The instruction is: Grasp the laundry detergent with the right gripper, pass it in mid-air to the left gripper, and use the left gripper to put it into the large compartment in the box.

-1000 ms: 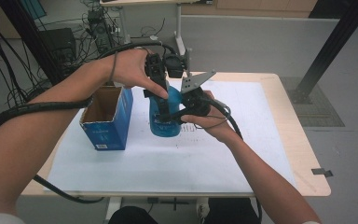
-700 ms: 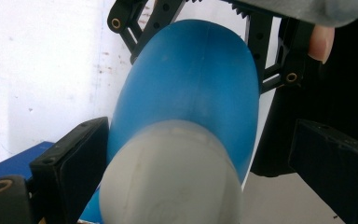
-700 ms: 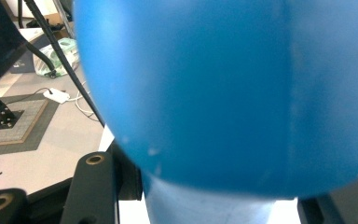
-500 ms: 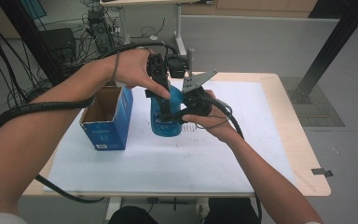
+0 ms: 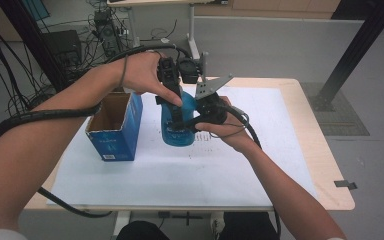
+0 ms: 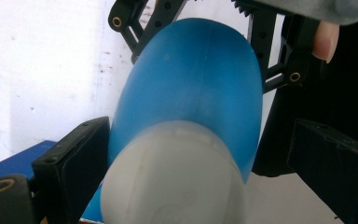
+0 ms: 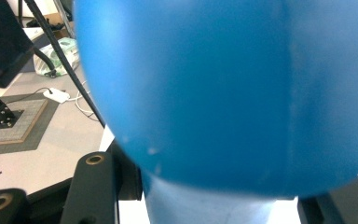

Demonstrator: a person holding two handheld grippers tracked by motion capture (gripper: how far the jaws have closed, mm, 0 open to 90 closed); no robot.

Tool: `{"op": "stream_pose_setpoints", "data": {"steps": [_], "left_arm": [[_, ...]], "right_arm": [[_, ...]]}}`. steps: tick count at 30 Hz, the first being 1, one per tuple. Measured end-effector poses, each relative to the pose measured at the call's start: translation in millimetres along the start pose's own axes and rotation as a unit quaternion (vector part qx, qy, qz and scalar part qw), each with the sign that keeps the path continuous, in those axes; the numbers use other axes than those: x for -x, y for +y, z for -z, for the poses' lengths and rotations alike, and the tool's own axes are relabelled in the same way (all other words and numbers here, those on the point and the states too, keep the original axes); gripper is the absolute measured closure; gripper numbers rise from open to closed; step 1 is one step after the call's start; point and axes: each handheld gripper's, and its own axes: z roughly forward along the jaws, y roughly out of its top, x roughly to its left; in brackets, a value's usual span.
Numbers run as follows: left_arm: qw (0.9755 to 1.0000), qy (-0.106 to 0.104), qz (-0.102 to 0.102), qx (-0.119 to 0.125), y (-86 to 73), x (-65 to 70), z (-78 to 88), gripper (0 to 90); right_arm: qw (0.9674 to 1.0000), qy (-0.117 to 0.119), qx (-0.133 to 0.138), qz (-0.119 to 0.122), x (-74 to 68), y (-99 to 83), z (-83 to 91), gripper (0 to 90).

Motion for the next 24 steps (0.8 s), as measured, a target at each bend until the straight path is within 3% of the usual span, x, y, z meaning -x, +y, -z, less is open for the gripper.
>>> {"op": "stream_pose_setpoints", "data": {"steps": [24], "left_arm": [[1.0000,0.001,-0.005,-0.004,0.7,-0.6,-2.9,9.8]], "right_arm": [[1.0000,0.000,0.002,0.002,-0.4,0.5,-1.0,43.6]]}}
